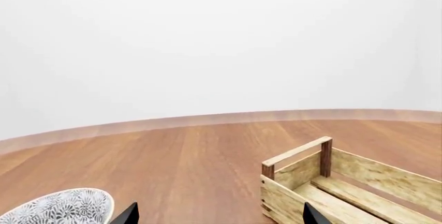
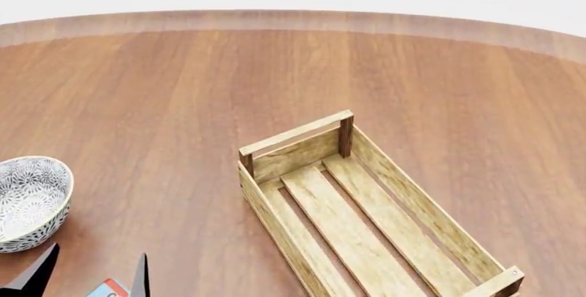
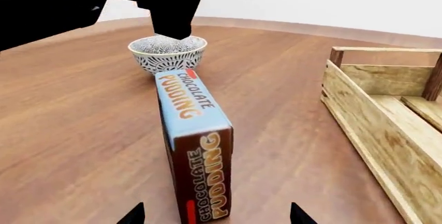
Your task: Pick up the chocolate pudding and put it in the tray.
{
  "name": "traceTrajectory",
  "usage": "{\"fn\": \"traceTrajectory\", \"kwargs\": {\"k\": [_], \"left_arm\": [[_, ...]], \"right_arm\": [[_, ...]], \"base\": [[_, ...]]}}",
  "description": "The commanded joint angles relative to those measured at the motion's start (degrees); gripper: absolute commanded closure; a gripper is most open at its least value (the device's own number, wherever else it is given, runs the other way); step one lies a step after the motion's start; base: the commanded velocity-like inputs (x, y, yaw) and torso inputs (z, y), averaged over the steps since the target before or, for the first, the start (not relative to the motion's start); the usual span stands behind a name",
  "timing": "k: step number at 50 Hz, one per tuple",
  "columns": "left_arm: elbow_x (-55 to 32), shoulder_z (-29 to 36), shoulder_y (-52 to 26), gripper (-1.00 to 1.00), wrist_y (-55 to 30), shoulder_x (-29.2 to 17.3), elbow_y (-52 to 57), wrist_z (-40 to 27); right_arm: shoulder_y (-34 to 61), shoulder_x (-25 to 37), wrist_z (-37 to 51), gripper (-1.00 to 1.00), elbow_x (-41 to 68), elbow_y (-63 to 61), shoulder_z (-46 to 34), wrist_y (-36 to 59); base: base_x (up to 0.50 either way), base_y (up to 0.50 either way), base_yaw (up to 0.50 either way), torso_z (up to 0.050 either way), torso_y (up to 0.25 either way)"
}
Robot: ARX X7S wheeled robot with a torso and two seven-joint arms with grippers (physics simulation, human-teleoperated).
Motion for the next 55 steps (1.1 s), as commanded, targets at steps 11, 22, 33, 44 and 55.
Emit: {"fn": "traceTrajectory", "kwargs": {"k": [11, 22, 33, 44, 55], "left_arm": [[-0.59, 0.78, -0.40, -1.00, 1.21, -0.40, -1.57, -0.42], [-0.91, 1.14, -0.44, -1.00, 1.04, -0.68, -1.31, -0.78], [-1.26, 1.48, -0.68, -1.00, 1.25, -0.85, -1.62, -1.03], [-1.75, 1.56, -0.66, -1.00, 1.04, -1.30, -1.05, -1.32], [-2.01, 1.90, -0.80, -1.00, 1.09, -1.44, -1.13, -1.61]], "right_arm": [[5.27, -2.27, 0.01, -1.00, -0.50, 4.03, -1.94, 1.14], [6.83, -3.34, -0.08, -1.00, 0.43, 4.90, -2.62, 1.02], [9.41, -4.34, -0.03, -1.00, 1.32, 8.83, -2.69, 0.24], [12.33, -5.80, 0.06, -1.00, 2.03, 14.31, -3.11, -0.96], [13.33, -6.54, 0.35, -1.00, 2.72, 16.27, -4.10, -1.67]], "base": [[0.00, 0.00, 0.00, 0.000, 0.000], [0.00, 0.00, 0.00, 0.000, 0.000], [0.00, 0.00, 0.00, 0.000, 0.000], [0.00, 0.00, 0.00, 0.000, 0.000], [0.00, 0.00, 0.00, 0.000, 0.000]]}}
